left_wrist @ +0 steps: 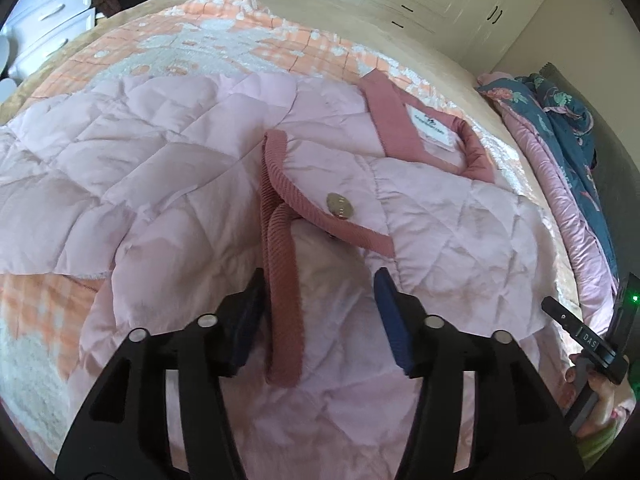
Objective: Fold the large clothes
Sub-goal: 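Open the left tool to release the cuff on the jacket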
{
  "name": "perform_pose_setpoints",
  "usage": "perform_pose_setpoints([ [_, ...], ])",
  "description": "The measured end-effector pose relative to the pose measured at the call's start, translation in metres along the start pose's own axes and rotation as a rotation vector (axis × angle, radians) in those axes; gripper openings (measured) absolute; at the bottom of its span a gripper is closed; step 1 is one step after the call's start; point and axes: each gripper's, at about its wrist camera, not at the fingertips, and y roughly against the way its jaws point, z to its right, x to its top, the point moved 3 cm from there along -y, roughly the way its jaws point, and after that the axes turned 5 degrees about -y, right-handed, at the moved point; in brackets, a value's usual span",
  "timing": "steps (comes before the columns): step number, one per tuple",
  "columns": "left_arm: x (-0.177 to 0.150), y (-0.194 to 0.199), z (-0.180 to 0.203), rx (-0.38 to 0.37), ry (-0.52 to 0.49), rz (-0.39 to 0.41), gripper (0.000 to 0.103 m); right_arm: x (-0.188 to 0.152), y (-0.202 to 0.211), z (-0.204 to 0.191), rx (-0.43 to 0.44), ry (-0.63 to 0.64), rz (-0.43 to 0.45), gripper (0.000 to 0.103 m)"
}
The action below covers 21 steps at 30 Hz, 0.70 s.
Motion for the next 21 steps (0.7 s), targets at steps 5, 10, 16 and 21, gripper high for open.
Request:
perform_pose_setpoints([
  [5, -0.001, 0.016, 0.006, -0.007, -0.004, 0.022, 0.066, -0.001, 0.006, -0.007, 0.029, -0.011, -0.004, 0.091],
  [10, -0.003, 0.031, 0.002, -0.001, 0.004, 0.033, 0.079, -0.001, 0.014, -0.021, 0.059, 0.005, 0.007, 0.093],
  [16, -0.007, 0.047, -0.013, 0.044, 0.023, 0.049, 0.094, -0.003, 0.024, -0.043, 0.097, 0.023, 0.032, 0.094],
  [21, -0.006, 0.056, -0.028, 0.062, 0.072, 0.053, 0.094, -0.006, 0.036, -0.067, 0.123, 0.059, 0.059, 0.094],
])
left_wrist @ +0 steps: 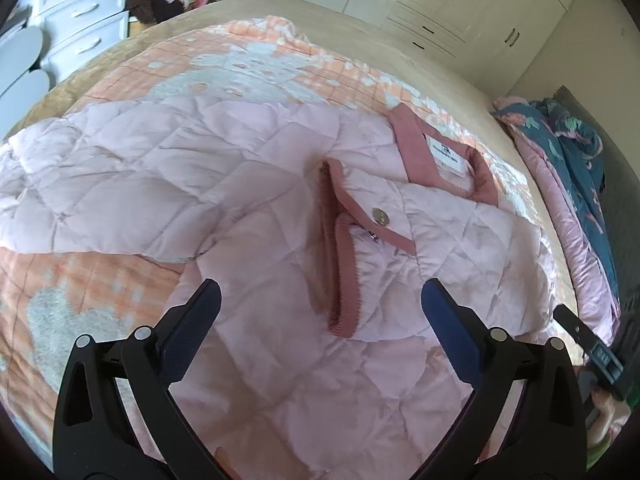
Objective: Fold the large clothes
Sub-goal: 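Open the left tool to release the cuff on the jacket, then move the left tool to the other outstretched jacket sleeve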
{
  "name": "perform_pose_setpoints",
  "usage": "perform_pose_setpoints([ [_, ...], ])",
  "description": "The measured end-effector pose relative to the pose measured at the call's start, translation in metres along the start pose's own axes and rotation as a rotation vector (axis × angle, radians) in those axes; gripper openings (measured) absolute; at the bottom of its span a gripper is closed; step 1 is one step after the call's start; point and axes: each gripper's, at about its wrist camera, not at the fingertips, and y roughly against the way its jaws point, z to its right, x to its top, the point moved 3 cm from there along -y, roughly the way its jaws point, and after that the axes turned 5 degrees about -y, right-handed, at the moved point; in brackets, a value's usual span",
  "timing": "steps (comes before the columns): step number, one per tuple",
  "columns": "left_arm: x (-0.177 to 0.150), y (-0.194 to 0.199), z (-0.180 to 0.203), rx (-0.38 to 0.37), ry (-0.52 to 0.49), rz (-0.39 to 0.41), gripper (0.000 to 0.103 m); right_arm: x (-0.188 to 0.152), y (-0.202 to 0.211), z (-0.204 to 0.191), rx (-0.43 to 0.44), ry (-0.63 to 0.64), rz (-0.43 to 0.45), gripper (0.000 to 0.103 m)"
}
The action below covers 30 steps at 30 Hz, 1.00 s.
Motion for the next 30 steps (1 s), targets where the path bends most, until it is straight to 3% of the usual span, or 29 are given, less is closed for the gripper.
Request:
perform_pose_setpoints([
  [7, 0.006, 0.016, -0.016, 0.022, 0.041, 0.022, 0.094, -0.001, 0.007, -0.038, 0.023, 0.046, 0.017, 0.094],
  [10, 0.011, 0.029, -0.025, 0.074, 0.043, 0.066, 0.094, 0.0, 0.01, -0.058, 0.028, 0.077, 0.026, 0.094],
  [13, 0.015, 0.038, -0.034, 0.073, 0.058, 0.09, 0.094, -0.001, 0.01, -0.071, 0.056, 0.07, 0.031, 0.094],
  [30, 0.03, 0.068, -0.117, 0.192, 0.239, 0.156, 0.094, -0.005, -0.01, -0.172, 0.136, 0.198, -0.017, 0.094],
])
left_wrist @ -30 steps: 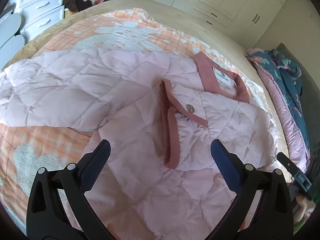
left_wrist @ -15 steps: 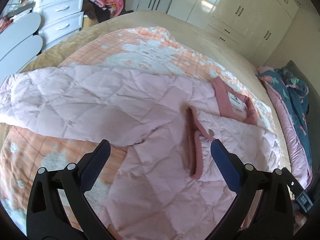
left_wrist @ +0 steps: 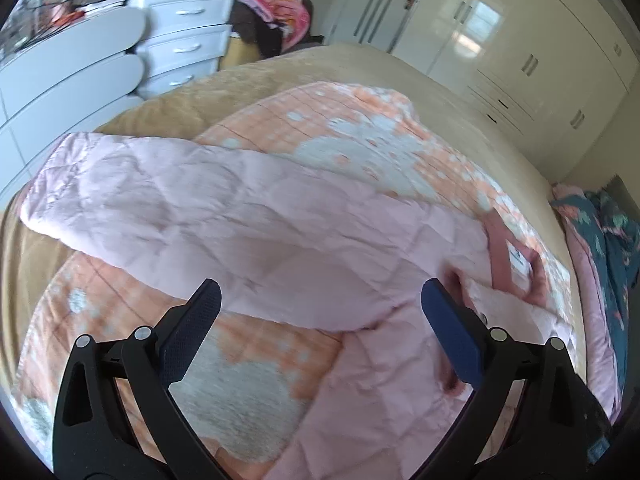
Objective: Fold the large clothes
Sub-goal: 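Move the left tool to the other outstretched jacket sleeve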
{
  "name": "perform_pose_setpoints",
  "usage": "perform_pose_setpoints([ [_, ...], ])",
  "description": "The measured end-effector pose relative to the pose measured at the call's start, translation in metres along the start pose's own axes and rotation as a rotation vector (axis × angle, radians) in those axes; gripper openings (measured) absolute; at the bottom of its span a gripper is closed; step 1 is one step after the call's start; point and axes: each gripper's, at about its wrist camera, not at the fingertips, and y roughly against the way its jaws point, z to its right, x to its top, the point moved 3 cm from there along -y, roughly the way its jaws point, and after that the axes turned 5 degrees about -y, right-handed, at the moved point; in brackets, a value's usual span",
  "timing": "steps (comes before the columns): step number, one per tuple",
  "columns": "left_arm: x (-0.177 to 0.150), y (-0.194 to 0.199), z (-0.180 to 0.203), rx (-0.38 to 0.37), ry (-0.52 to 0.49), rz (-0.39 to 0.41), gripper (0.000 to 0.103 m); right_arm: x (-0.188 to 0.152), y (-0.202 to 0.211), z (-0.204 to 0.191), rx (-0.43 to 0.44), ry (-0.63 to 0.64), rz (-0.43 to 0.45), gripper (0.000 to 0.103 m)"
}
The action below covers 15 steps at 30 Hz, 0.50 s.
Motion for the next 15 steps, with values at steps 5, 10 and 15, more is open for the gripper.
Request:
perform_pose_setpoints([
  [5, 0.008, 0.001, -0.028, 0.037, 0.063, 0.002, 0.094, 0.004, -0.011, -0.031, 0.029, 0.04, -0.018, 0.094],
  [10, 0.014, 0.002, -0.055, 0.086, 0.128, 0.013, 0.094, 0.009, -0.019, -0.063, 0.063, 0.093, -0.03, 0.094],
  [15, 0.017, 0.005, -0.08, 0.125, 0.188, 0.024, 0.094, 0.015, -0.031, -0.097, 0.099, 0.139, -0.044, 0.094],
])
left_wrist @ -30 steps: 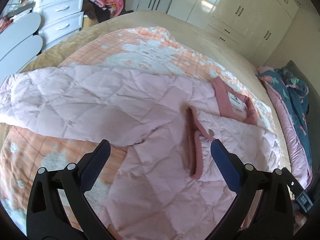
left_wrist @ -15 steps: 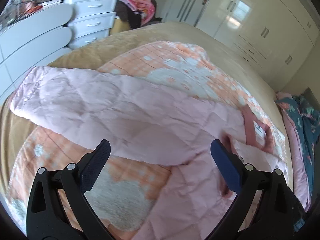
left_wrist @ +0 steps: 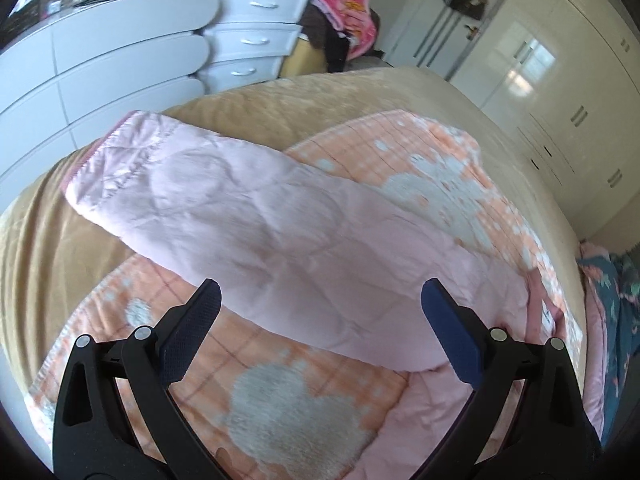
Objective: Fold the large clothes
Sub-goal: 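Move the left tool to the other outstretched jacket sleeve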
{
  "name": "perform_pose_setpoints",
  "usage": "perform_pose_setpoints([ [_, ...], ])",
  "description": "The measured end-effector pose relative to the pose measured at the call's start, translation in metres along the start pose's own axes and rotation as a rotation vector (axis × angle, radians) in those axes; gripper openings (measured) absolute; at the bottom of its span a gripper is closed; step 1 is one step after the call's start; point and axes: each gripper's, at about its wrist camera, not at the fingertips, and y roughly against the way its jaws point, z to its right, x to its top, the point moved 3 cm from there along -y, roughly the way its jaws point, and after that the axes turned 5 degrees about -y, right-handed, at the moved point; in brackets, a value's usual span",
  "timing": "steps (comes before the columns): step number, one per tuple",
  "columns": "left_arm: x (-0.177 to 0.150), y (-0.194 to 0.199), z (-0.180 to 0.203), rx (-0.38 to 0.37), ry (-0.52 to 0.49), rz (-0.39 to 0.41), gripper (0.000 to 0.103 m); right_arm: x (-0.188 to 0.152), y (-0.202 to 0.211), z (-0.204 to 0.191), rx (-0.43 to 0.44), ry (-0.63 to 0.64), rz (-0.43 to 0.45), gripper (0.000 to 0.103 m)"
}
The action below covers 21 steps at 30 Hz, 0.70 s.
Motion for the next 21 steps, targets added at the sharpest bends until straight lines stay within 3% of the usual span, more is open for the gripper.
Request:
perform_pose_setpoints([
  [5, 0.007, 0.0, -0.02, 0.063, 0.043, 0.026, 0.094, 0.006, -0.017, -0.029, 0.037, 0.041, -0.024, 0.094],
  [16, 0.012, -0.019, -0.067, 0.14, 0.151, -0.014, 0.094, 0.014, -0.052, -0.075, 0.074, 0.099, -0.091, 0.094],
  [21, 0.008, -0.039, -0.088, 0.087, 0.253, -0.065, 0.094, 0.016, -0.06, -0.084, 0.08, 0.109, -0.102, 0.094],
])
